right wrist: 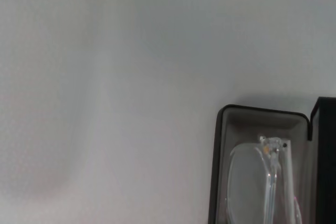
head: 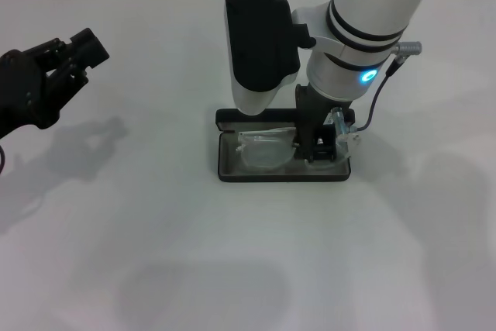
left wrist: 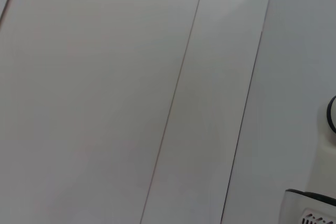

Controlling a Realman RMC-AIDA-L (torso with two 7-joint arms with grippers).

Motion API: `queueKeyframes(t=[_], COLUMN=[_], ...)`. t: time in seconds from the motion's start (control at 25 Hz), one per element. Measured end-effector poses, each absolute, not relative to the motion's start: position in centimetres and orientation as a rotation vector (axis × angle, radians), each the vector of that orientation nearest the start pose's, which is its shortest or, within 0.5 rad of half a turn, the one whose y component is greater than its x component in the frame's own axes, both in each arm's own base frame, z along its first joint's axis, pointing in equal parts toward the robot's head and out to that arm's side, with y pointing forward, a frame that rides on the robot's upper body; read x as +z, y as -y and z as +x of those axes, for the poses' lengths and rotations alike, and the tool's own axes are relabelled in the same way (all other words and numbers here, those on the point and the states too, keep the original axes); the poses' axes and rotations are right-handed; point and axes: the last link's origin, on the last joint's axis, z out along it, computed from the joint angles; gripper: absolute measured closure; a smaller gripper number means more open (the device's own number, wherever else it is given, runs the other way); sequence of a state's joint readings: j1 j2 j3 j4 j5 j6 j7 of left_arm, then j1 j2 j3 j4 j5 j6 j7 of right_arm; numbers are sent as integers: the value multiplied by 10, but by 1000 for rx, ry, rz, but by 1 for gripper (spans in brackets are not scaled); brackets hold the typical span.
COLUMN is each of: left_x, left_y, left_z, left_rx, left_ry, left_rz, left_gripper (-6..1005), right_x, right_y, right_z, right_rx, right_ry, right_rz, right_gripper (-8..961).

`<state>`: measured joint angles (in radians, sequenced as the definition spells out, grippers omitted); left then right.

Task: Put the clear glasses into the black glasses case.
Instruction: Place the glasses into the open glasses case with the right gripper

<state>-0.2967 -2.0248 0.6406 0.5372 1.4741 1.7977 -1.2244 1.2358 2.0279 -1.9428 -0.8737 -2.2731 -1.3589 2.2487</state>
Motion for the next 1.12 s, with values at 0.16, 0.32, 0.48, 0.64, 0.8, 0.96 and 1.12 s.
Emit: queueKeyframes(t=[0.16, 0.32, 0.48, 0.64, 0.8, 0.96, 1.12], left_x=[63, 63, 62, 62, 62, 63, 63], left_y=[-271, -271, -270, -270, -270, -270, -269], left_z=[-294, -294, -295, -295, -295, -295, -296], left_rx=[-1296, -1298, -1301, -1300, -1298, -1298, -1296], left_ry=[556, 560, 565, 565, 563, 562, 566], left_rz=[-2258, -2257, -2256, -2256, -2256, -2255, -2250], left_gripper=[817, 818, 818, 818, 817, 817, 817], right_x=[-102, -102, -102, -102, -103, -103, -102], right_y=[-373, -374, -375, -375, -374, -373, -369], right_z=[49, 49, 49, 49, 47, 43, 39], right_rx=[-942, -943, -939, -937, -930, -915, -899], right_ry=[310, 306, 310, 312, 321, 342, 357], right_rz=[-2928, -2927, -2925, -2925, -2926, -2927, -2934], right_gripper=[831, 829, 827, 827, 828, 828, 829])
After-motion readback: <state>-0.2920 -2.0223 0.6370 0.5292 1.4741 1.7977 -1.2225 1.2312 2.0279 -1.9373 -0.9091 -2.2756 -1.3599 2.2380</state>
